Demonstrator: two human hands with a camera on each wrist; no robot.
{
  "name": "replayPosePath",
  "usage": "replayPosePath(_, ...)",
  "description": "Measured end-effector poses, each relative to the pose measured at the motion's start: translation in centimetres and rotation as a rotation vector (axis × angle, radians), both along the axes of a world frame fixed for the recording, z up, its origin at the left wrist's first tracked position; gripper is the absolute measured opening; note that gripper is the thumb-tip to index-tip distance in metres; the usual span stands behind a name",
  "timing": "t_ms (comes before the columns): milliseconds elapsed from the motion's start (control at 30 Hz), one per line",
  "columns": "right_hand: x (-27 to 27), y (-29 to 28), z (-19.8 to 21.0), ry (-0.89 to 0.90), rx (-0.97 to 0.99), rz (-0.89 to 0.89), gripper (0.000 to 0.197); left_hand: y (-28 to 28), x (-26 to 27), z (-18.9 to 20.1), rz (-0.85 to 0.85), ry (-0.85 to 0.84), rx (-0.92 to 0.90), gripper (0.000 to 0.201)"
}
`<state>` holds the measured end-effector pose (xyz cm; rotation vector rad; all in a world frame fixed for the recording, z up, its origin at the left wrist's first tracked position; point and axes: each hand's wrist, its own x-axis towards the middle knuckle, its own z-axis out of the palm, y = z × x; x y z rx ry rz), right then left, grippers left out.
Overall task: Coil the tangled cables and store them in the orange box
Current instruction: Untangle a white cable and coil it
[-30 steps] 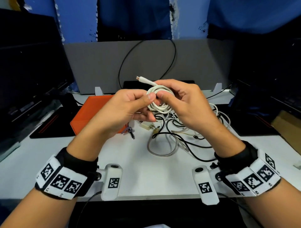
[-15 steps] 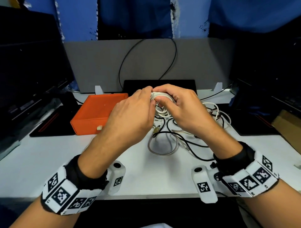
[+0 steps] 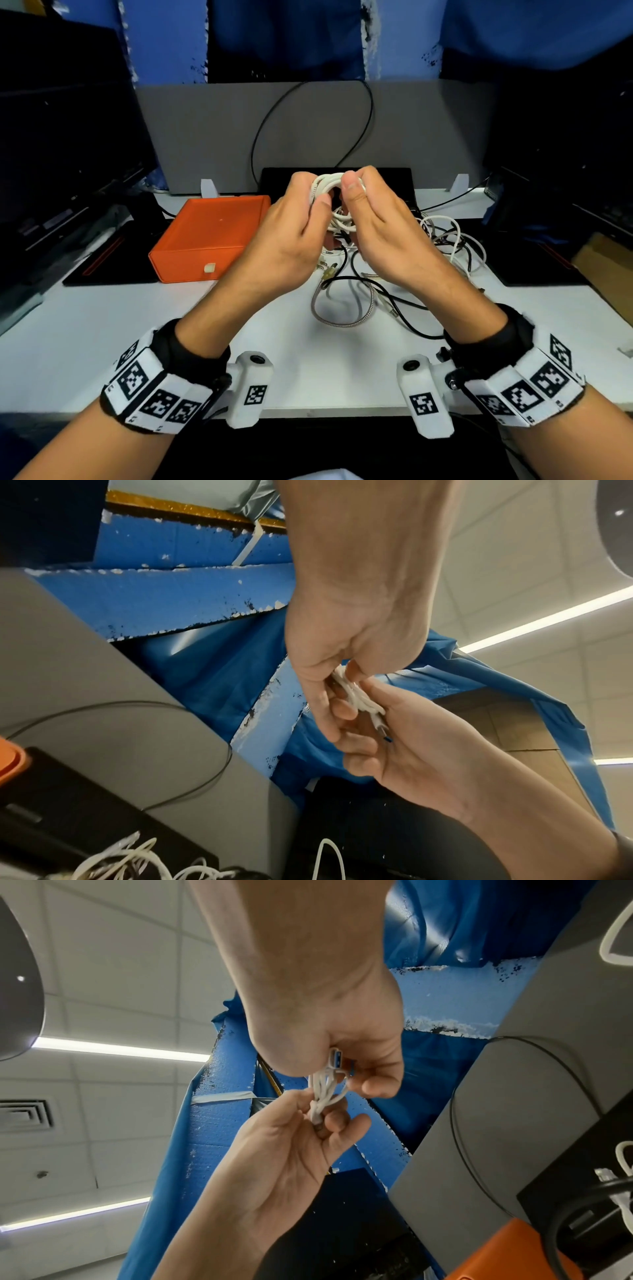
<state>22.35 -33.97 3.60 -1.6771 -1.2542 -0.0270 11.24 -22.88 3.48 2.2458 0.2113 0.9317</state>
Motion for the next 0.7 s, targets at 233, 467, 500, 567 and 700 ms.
replayPosePath(233,0.7,-0.3,0.5,-0.156,-0.124,-0.074,0.033,0.3,-0.1,0.5,0.02,0.153,0.084,0.021)
replayPosePath(467,-0.2,1.2,-1.0,0.07,0.016,0.032,0.036,0.2,-0.4,0.4,0.094,0.258,0.133,0.009)
replayPosePath(500,0.0,1.4,-1.2,0.162,0.056,0.061,0.036,0.4,-0.4,0.5,0.074,0.244,0.123,0.01)
replayPosePath(567,0.3,1.4,-1.1,0.241,0.071,0.087,0.034,0.8,-0.6,0.7,0.032,0.235,0.133,0.016)
replayPosePath(700,0.9,0.3,-0.2,-0.074,-0.134,-0.071,0.032,2.3,-1.4,1.6,-0.023,0.221,0.106,0.023)
